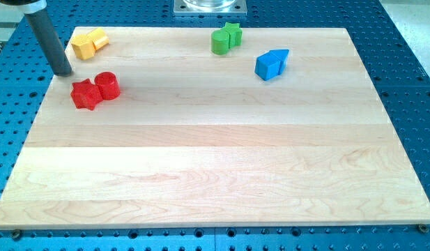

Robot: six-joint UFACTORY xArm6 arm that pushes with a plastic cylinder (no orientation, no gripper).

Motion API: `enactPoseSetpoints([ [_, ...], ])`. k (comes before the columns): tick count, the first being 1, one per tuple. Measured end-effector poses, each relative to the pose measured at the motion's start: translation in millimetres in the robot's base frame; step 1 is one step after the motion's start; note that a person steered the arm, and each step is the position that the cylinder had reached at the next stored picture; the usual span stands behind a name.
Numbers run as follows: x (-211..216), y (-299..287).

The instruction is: Separate the blue blocks from each other

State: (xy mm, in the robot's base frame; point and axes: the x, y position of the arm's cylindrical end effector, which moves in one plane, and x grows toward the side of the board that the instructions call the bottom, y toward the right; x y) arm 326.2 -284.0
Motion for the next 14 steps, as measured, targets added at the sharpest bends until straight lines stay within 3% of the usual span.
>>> enactPoseSetpoints([
  [1,0,0],
  [2,19,40],
  [4,-19,131],
  [5,-21,258],
  [6,-35,348],
  [7,-40,402],
  [9,48,433],
  [10,30,404],
  [11,43,453],
  [12,68,465],
  [13,26,506],
  [14,57,511],
])
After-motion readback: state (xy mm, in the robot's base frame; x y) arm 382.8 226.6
